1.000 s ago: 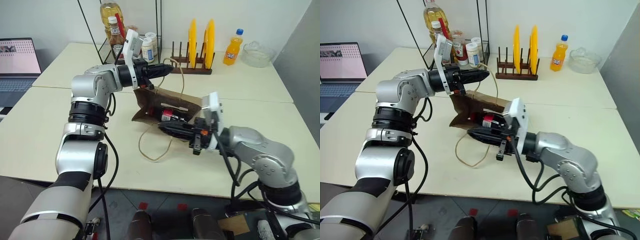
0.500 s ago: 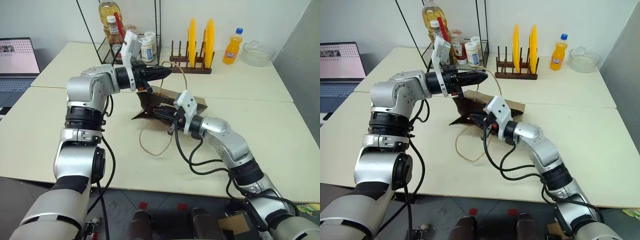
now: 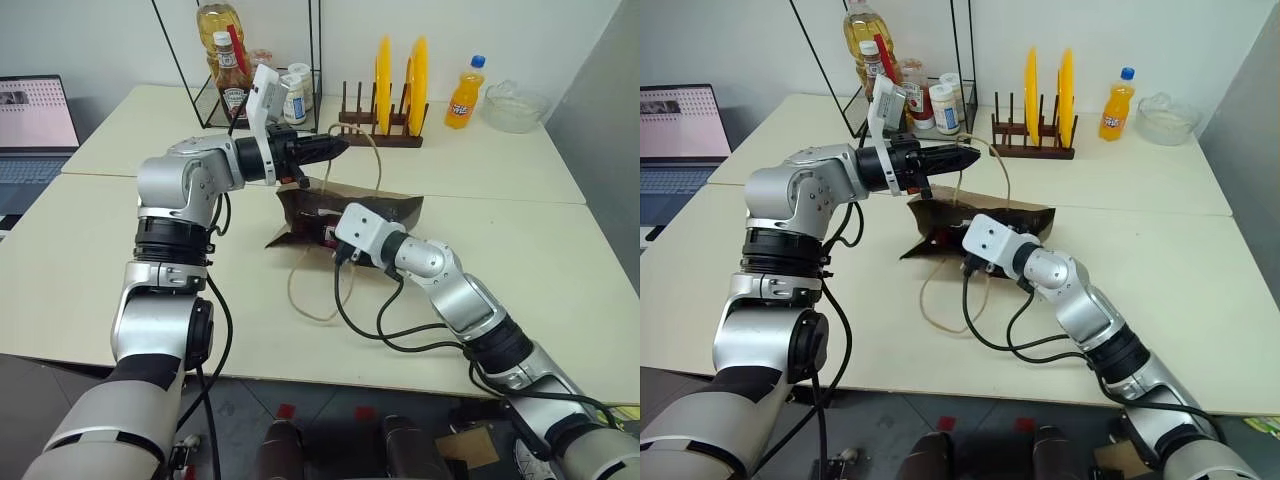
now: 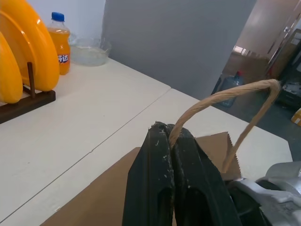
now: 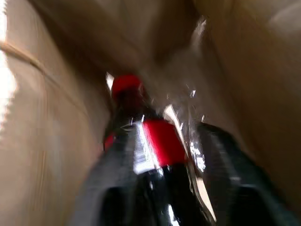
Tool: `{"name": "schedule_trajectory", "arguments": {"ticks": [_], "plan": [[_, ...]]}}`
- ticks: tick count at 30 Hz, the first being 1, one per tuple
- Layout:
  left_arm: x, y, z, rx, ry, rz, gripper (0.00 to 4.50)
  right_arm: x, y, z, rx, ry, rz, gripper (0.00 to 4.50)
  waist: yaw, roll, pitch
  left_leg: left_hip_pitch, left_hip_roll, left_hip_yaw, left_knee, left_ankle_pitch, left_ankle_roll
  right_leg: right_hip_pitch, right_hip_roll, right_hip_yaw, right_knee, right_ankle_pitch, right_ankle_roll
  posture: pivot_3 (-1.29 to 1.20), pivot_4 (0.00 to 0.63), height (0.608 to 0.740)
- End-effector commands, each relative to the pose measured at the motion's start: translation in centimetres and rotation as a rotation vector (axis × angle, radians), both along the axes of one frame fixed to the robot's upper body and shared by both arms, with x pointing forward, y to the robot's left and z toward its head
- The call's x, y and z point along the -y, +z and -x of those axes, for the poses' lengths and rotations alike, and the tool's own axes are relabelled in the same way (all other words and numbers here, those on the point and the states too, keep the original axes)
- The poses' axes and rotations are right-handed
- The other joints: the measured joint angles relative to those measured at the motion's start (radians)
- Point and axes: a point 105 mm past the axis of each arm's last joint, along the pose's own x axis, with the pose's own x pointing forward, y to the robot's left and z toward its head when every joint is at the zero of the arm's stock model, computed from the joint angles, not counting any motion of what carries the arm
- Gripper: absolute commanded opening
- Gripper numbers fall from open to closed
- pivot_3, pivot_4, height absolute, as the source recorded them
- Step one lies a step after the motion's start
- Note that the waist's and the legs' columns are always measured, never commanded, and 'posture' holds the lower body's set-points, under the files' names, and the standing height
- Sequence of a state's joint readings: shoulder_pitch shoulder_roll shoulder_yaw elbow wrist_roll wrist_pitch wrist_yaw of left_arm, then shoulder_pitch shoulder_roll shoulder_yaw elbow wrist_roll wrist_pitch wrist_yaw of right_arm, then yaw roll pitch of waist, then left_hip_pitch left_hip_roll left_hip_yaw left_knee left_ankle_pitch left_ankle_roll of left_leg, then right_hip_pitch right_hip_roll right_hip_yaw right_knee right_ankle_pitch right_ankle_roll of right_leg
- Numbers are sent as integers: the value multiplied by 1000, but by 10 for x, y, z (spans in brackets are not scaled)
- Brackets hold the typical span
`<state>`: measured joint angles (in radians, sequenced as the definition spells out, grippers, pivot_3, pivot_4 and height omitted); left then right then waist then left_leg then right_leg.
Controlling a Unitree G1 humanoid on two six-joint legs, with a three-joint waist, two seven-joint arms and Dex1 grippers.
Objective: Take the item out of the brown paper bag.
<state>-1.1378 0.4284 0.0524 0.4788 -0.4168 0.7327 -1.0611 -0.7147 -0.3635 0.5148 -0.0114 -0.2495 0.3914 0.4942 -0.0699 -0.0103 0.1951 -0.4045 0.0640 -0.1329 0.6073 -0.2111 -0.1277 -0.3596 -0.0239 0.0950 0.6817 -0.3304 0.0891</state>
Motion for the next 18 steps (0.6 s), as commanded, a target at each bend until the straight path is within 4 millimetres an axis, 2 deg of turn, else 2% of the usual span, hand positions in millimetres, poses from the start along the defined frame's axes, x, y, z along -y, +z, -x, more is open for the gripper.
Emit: {"name": "schedule_trajectory", "arguments": {"ticks": [1, 4, 5, 11, 14, 18], "plan": [[4, 12, 4, 46, -25, 18, 0, -7, 7, 6, 48, 60, 116, 3379, -2, 0, 0, 0, 0, 0, 0, 0, 0, 0, 0, 0, 0, 0, 0, 0, 150, 740], [4, 12, 3, 47, -25, 21, 0, -5, 3, 5, 43, 77, 188, 4415, -3, 0, 0, 0, 0, 0, 0, 0, 0, 0, 0, 0, 0, 0, 0, 0, 150, 740], [4, 12, 3, 48, -24, 22, 0, -5, 1, 4, 30, 81, 199, 4487, -3, 0, 0, 0, 0, 0, 0, 0, 0, 0, 0, 0, 0, 0, 0, 0, 150, 740], [6, 11, 5, 57, -43, 19, 0, 0, -7, -11, 14, 39, 222, 4487, -4, 0, 0, 0, 0, 0, 0, 0, 0, 0, 0, 0, 0, 0, 0, 0, 150, 740], [6, 10, 7, 57, -48, 18, 0, 12, -22, -20, -4, -4, 269, 4487, -5, 0, 0, 0, 0, 0, 0, 0, -1, 0, 0, 0, 0, 0, 0, 0, 150, 740], [6, 10, 7, 57, -43, 22, 0, 29, -24, -34, 34, -60, 340, 4487, -5, 0, 0, 0, 0, 0, 0, 0, -1, 0, 0, 0, 0, 0, 0, 0, 150, 740]]}}
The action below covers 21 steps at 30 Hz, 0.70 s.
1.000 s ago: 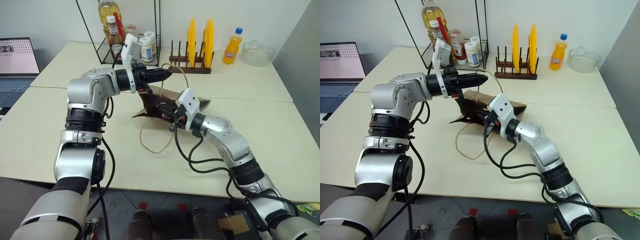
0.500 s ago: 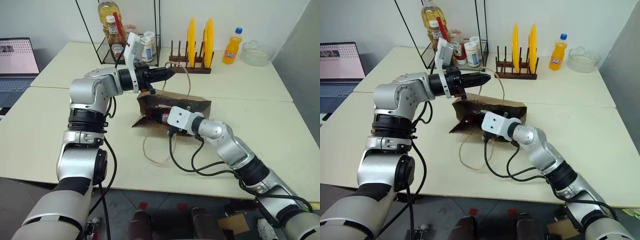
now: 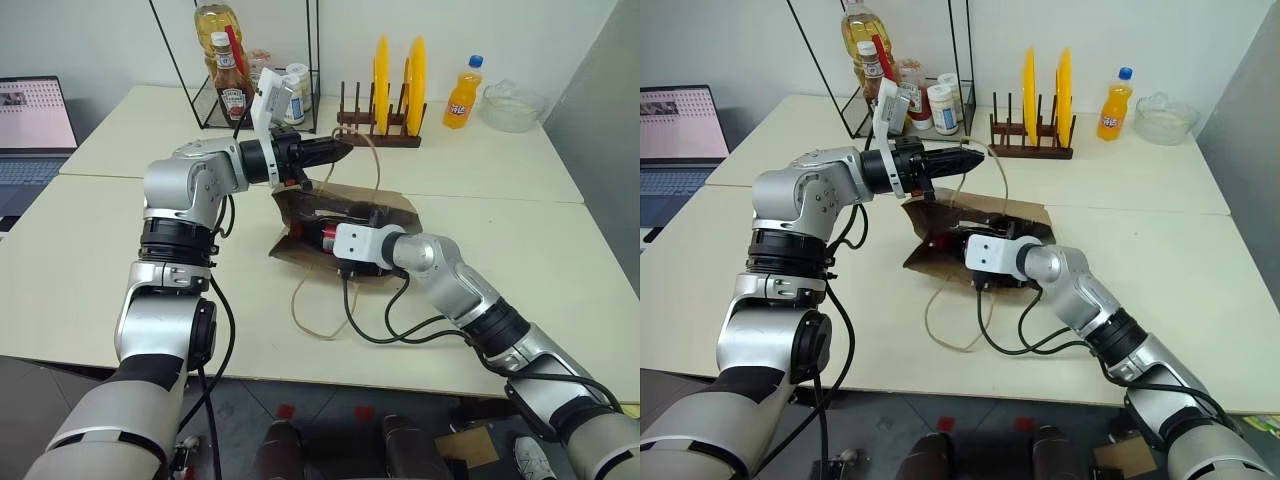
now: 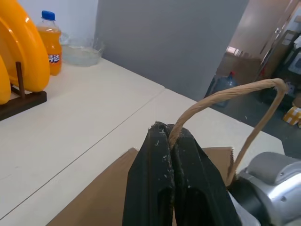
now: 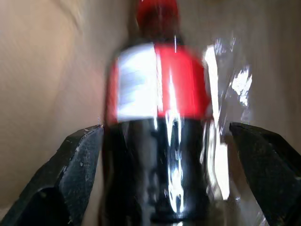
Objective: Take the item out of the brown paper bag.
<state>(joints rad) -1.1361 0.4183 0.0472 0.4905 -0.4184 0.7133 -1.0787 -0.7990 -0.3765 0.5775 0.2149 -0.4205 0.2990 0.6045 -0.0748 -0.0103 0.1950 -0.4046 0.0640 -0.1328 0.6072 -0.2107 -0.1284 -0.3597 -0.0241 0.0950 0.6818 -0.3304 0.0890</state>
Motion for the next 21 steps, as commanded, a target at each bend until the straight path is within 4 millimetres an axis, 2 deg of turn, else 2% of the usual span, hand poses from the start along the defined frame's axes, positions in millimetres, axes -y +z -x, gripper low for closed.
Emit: {"name": "schedule_trajectory", "arguments": {"ticks": [1, 5, 7, 10, 15, 21], "plan": [[2, 12, 6, 54, -17, 17, 0, 20, 5, -15, 67, -54, 85, 4487, 0, 0, 0, 0, 0, 0, 0, 0, 0, 0, 0, 0, 0, 0, 0, 0, 150, 740], [2, 12, 6, 57, -13, 17, 0, 25, -4, -15, 40, -39, 134, 4487, 1, 0, 0, 0, 0, 0, 0, 0, -1, 1, 0, 0, 0, 0, 0, 0, 150, 740], [2, 12, 6, 58, -7, 19, 0, 23, -2, -14, 55, -21, 136, 4111, 1, 0, 0, 0, 0, 0, 0, 0, -1, 1, 0, 0, 0, 0, 0, 0, 150, 740], [1, 13, 4, 62, 4, 21, 0, 22, 1, -13, 66, -9, 119, 3243, 1, 0, 0, 0, 0, 0, 0, 0, -1, 1, 0, 0, 0, 0, 0, 0, 150, 740], [0, 13, 1, 61, 22, 24, 0, 18, 13, -12, 120, 15, 85, 3204, 1, 0, 0, 0, 0, 0, 0, 1, -1, 1, 0, 0, 0, 0, 0, 0, 150, 740], [-6, 10, -9, 74, 90, 2, 0, 4, 35, 7, 187, 128, -29, 3204, 0, 0, 0, -2, 0, 0, 0, 1, -1, -1, 0, 0, 0, 0, 0, 0, 150, 740]]}}
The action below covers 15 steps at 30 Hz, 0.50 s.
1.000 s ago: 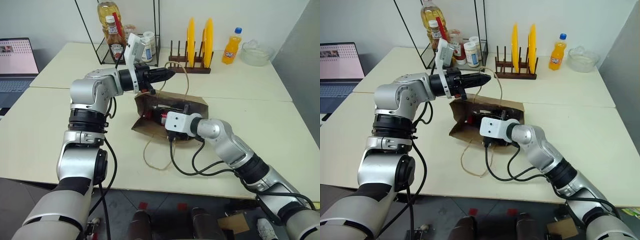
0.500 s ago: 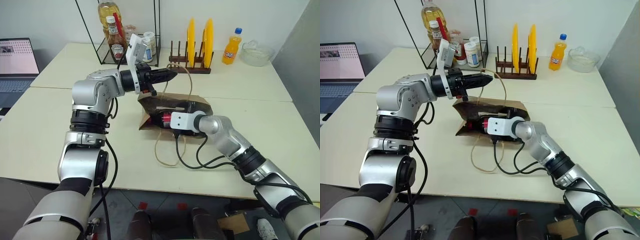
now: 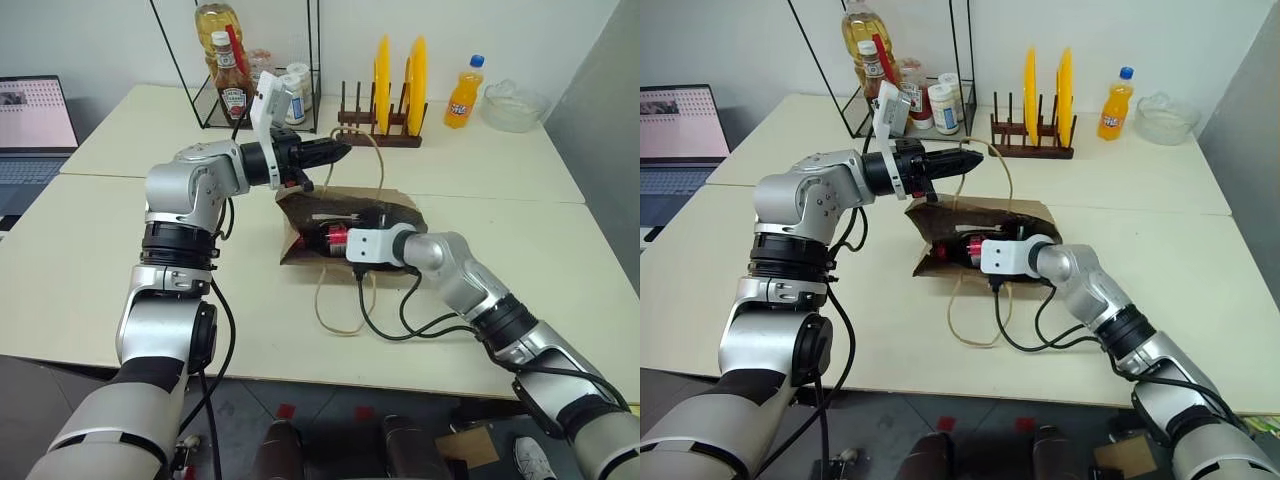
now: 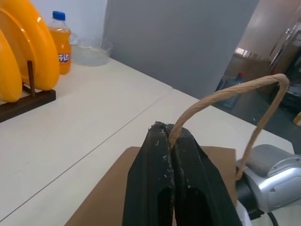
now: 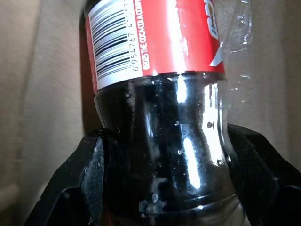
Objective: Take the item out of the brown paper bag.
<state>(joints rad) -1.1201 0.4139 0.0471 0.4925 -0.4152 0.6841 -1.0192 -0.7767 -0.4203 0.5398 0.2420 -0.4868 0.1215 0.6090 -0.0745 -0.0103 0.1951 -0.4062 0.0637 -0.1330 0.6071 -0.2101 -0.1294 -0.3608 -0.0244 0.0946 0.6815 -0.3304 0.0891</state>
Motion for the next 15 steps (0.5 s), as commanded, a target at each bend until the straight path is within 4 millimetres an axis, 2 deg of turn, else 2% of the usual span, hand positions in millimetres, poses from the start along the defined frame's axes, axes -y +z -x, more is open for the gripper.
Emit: {"name": "schedule_trajectory", "arguments": {"ticks": [1, 5, 8, 11, 15], "plan": [[-3, 13, -4, 65, 36, -4, 0, -8, 39, 10, 105, 68, -125, 3204, -1, 0, 0, 0, 0, 0, 0, 0, 0, -1, 0, 0, 0, 0, 0, 0, 150, 740], [-5, 9, -10, 68, 76, -16, 0, -8, 63, 21, 134, 98, -230, 3204, -2, 0, 0, -7, 0, 0, 1, 1, -1, -8, 0, 0, 2, 0, 0, 0, 150, 740], [-5, 8, -15, 73, 100, -14, 0, -11, 82, 35, 112, 151, -371, 3204, -3, 0, 0, -11, 0, 0, 1, 1, -1, -11, 0, 0, 1, 0, 0, 0, 150, 740], [-5, 8, -18, 76, 108, -13, 0, -8, 91, 53, 8, 226, -527, 3204, -2, 0, 0, -12, 0, -1, 1, 1, -1, -12, 0, -1, 1, 0, 0, 0, 150, 740], [-6, 7, -20, 77, 116, -12, 0, 0, 100, 77, -58, 312, -602, 3204, -2, 0, 0, -12, 0, 0, 0, 1, -1, -11, 0, -1, 0, 0, 0, 0, 150, 740]]}}
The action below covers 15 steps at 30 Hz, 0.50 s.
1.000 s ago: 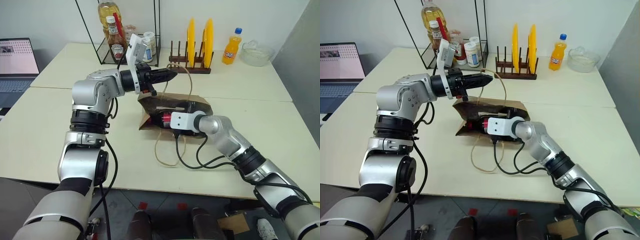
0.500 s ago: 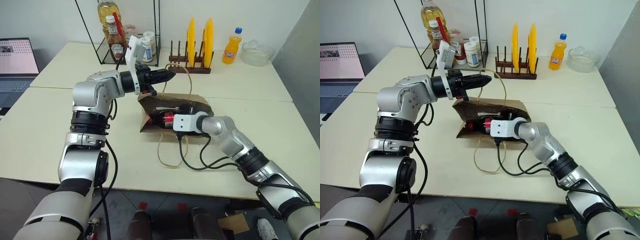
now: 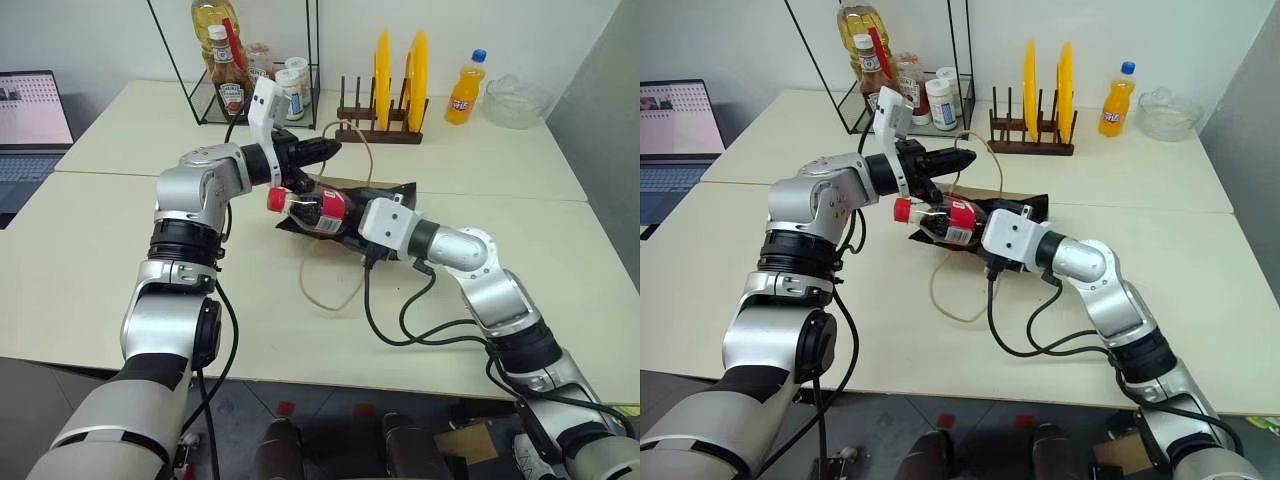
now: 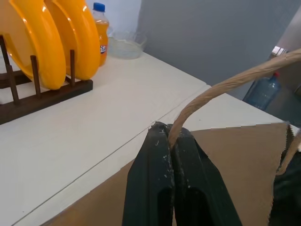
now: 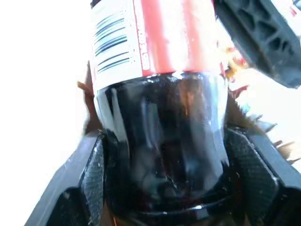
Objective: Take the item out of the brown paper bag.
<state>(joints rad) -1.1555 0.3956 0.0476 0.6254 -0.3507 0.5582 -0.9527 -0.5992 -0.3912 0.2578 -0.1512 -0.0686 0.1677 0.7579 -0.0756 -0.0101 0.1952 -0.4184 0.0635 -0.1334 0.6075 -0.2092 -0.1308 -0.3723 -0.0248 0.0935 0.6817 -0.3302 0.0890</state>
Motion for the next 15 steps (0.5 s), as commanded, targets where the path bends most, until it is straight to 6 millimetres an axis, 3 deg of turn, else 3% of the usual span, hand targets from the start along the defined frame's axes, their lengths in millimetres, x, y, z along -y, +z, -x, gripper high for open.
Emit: {"name": "schedule_trajectory", "arguments": {"ticks": [1, 3, 6, 10, 12, 15], "plan": [[1, 12, 1, 47, -2, 5, 0, 7, 37, 25, 59, 84, -100, 3204, -1, 0, 0, 0, 0, 0, 0, 0, 0, 0, 0, 0, 0, 0, 0, 0, 150, 740], [1, 12, 0, 47, -1, 6, 0, 13, 48, 34, 46, 95, -133, 3204, -2, 0, 0, 0, 0, 0, 0, 0, 0, 0, 0, 0, 1, 0, 0, 0, 150, 740], [0, 12, 0, 47, 1, 9, 0, 34, 80, 39, 51, 25, -227, 3204, -2, 1, 0, 0, 0, 0, 1, 1, 0, 0, 0, 0, 3, 0, 0, 0, 150, 740], [-2, 12, 1, 48, 3, 12, 0, 90, 117, 12, 151, -316, -336, 3204, -1, 1, 0, 1, 0, 0, 1, 1, -1, 0, 0, 0, 4, 0, 0, 0, 150, 740], [-2, 12, 1, 48, 1, 14, 0, 122, 119, -1, 157, -510, -329, 3204, 3, 1, 0, 1, 0, 0, 1, 1, -1, -1, 0, 0, 5, 0, 0, 0, 150, 740], [-1, 11, 1, 46, -4, 14, 0, 159, 99, -14, 77, -707, -246, 3204, 11, 1, 0, 0, 0, 0, 0, 1, -1, -1, 0, 0, 3, 0, 0, 0, 150, 740]]}}
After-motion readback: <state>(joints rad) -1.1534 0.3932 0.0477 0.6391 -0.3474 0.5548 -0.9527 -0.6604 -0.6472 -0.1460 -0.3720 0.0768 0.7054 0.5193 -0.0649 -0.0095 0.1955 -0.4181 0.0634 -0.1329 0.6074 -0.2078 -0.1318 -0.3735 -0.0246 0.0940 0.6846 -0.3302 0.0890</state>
